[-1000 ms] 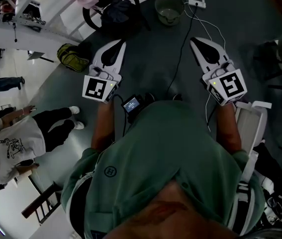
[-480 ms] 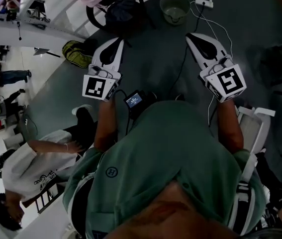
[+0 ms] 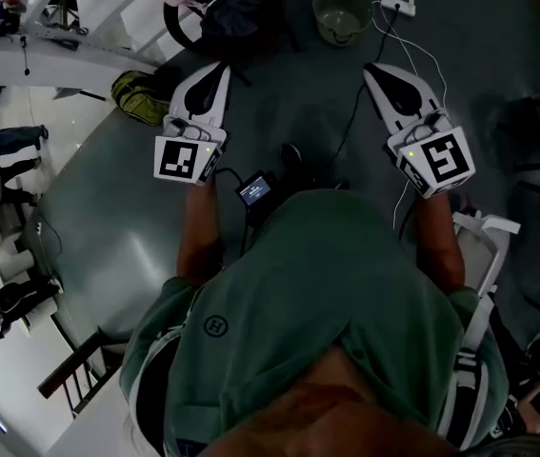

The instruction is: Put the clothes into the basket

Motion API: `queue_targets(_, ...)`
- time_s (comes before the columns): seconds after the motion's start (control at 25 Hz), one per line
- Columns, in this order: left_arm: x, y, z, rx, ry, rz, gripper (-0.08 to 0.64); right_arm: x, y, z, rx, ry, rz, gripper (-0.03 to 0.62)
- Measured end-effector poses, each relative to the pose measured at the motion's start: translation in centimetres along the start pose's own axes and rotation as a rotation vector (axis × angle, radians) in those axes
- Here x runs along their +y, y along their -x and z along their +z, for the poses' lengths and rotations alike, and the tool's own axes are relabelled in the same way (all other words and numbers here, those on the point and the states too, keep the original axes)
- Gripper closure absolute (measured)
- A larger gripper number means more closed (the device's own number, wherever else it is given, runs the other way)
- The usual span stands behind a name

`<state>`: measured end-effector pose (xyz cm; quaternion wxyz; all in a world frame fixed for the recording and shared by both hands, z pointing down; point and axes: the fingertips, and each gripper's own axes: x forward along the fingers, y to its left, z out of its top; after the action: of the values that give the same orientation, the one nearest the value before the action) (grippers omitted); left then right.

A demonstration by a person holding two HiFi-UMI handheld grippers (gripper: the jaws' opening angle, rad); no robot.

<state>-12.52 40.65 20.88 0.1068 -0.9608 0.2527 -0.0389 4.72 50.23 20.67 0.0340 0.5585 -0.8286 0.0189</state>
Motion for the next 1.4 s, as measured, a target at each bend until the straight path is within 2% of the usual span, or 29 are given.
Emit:
queue_targets(0.2, 6.2, -1.2, -1.6, -0.028, -0.014, 0.014, 0.557, -0.1, -4.8, 1.0, 0.000, 0.018, -0.025, 0.588)
queue_targets(0.52, 15.4, -1.8, -4.8, -0.018, -0.016, 0.032, 0.557, -0.4, -13.4, 1.9, 0.018, 0.031, -0.041, 0.588)
queue_targets(0.8, 18.5, -3.0, -6.9, 0.021, 0.006, 0.076, 0.557, -2.5, -17.4, 1.3, 0.043, 0.030, 0.006, 0.588)
queue_targets(1.04, 19.9, -5.5, -8.1, 0.074, 0.009, 0.145, 0.557, -6.6, -20.8, 0.1, 0.037, 0.001, 0.075, 0.588)
queue_targets(1.24, 21.3, -9.3, -8.3, 0.097, 0.038, 0.233, 0.557, -10.6, -24.9, -0.4, 0.020, 0.004, 0.201, 0.588)
queue_targets(1.4, 21.5, -13.4, -8.3, 0.139, 0.028, 0.292, 0.557, -14.1, -27.3, -0.7, 0.024, -0.008, 0.293, 0.588)
